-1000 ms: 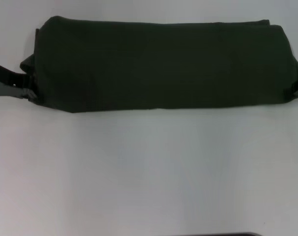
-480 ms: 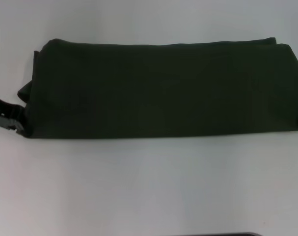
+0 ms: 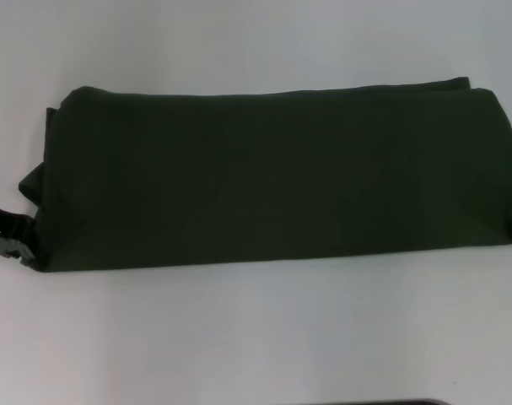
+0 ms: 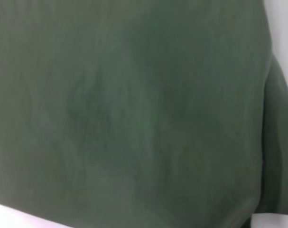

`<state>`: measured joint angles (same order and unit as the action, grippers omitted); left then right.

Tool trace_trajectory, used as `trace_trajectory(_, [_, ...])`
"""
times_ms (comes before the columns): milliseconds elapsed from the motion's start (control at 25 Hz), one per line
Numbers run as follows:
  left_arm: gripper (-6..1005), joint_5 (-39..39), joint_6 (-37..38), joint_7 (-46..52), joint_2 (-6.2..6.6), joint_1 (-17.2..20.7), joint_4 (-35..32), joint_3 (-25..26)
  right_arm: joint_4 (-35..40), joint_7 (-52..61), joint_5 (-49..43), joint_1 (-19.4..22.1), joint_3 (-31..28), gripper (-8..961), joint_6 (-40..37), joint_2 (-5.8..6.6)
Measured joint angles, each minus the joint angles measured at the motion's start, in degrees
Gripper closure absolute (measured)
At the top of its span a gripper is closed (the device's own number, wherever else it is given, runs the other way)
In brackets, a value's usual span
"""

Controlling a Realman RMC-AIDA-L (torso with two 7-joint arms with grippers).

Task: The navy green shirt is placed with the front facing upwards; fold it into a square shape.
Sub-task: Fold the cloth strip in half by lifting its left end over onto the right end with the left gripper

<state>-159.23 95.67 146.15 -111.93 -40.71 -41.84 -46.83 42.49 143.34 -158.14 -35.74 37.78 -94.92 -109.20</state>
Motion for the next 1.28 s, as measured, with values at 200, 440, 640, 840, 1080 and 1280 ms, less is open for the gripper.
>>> trace_trajectory(200, [900,-0.04,0.71,-0.09,-0.40,1.23,-1.15,-0.46,0.01,-0.27,-0.01,0.07,0.12,925,-1.82,-0.64])
trace_trajectory(440, [894,-0.04,1.18,-0.09,-0.77,2.03,-2.85,-0.46,0.09,-0.44,0.00,0.40,0.15,919,-2.07,-0.86])
trace_trajectory(640, [889,-0.03,1.22,0.31,-0.82,2.04,-2.90,-0.41,0.21,-0.44,0.01,0.41,-0.22,915,-1.85,-0.88])
trace_trajectory(840, [884,-0.03,1.52,0.66,-0.68,2.21,-3.06,0.11,0.47,0.28,0.34,0.40,-1.01,910,-1.76,-0.50])
trace_trajectory(1080, [878,-0.01,1.89,1.82,-0.74,3.63,-7.83,0.53,0.50,0.79,0.47,0.41,-3.44,905,-2.41,0.06])
trace_trajectory(1280, [712,-0.01,2.71,2.28,-0.60,3.83,-9.55,1.06,0.57,0.57,0.47,0.50,-4.36,779,-3.40,0.78])
